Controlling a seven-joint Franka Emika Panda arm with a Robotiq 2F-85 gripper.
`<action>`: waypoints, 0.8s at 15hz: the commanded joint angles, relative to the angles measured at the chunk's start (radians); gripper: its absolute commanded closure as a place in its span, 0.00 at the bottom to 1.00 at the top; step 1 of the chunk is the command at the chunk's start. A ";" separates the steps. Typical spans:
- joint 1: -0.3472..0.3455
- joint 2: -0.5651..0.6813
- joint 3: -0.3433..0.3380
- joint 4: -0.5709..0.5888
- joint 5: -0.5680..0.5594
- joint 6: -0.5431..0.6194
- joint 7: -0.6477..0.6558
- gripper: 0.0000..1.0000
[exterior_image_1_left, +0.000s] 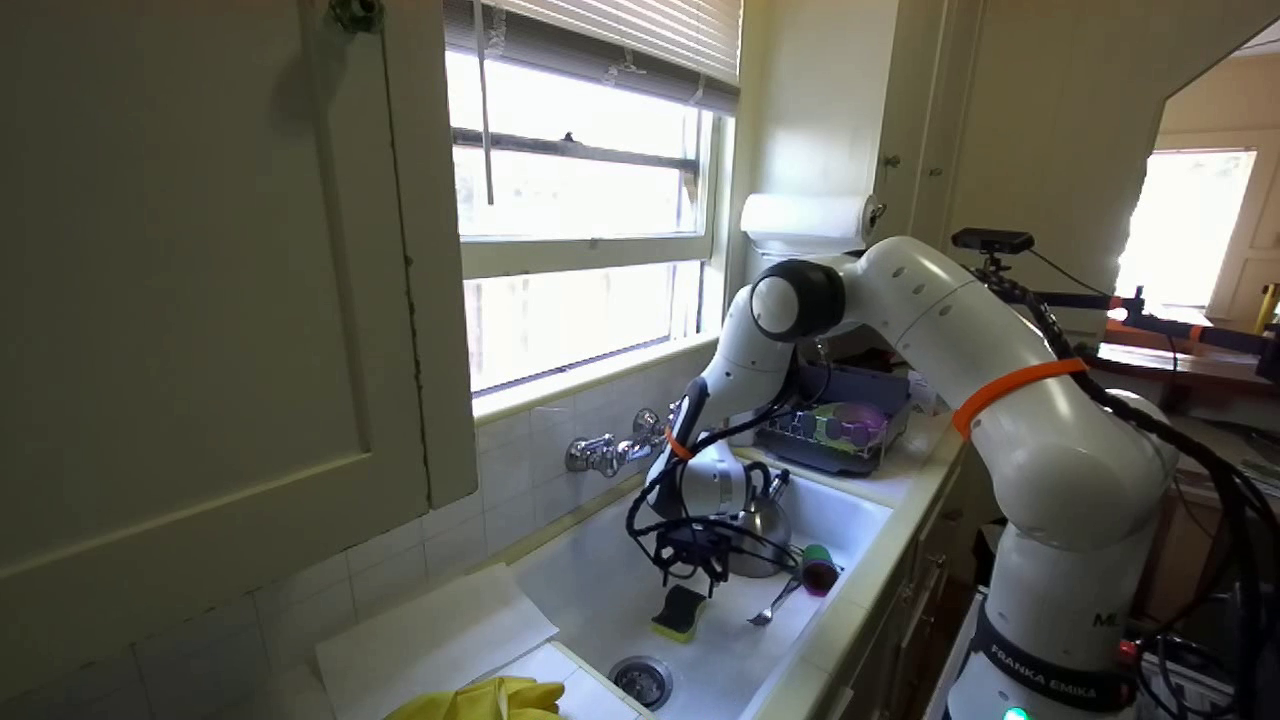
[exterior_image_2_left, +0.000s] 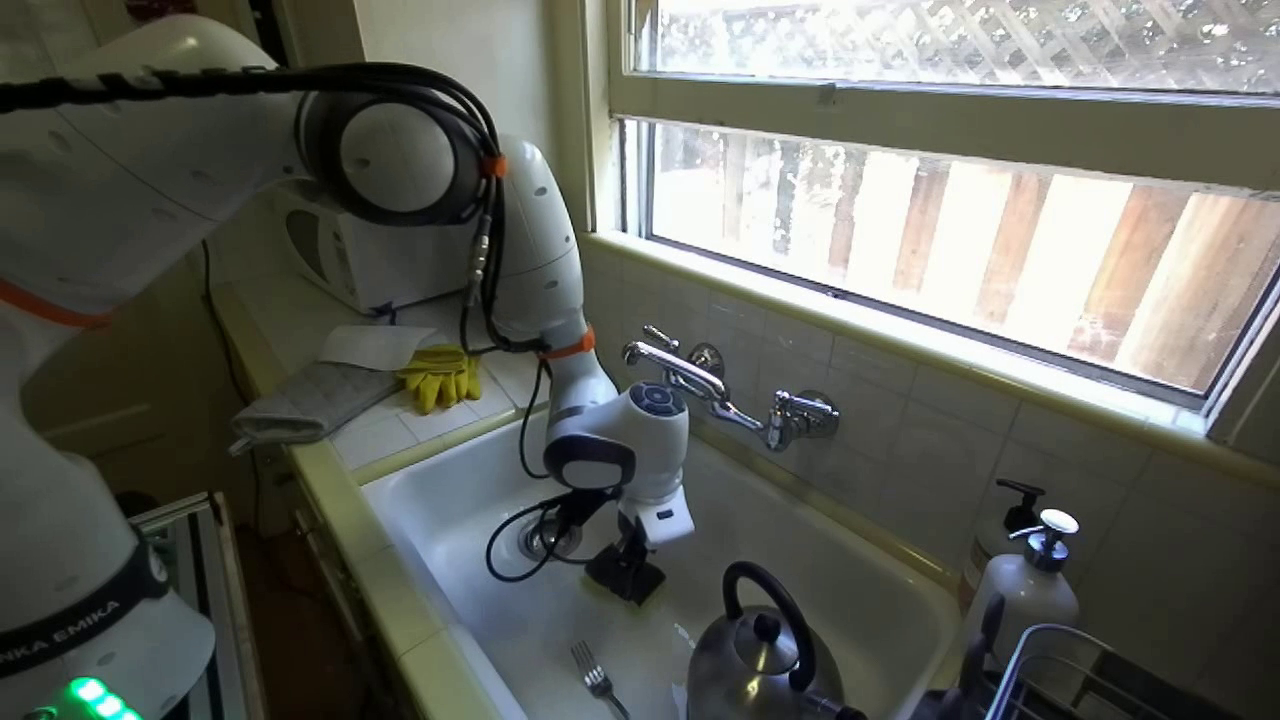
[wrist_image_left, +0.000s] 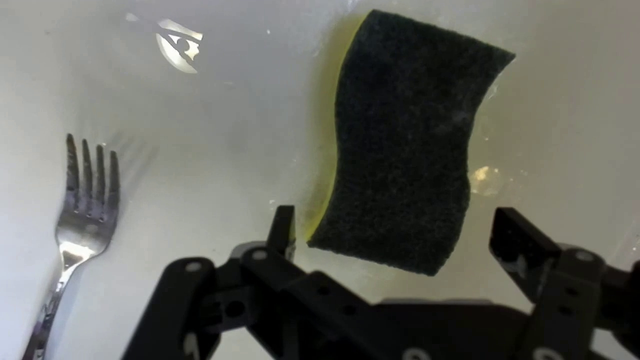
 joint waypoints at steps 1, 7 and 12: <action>-0.011 0.069 0.017 0.074 0.012 0.020 -0.025 0.00; 0.011 0.114 0.000 0.127 -0.002 -0.011 -0.016 0.00; 0.010 0.127 0.003 0.138 -0.003 -0.010 -0.023 0.30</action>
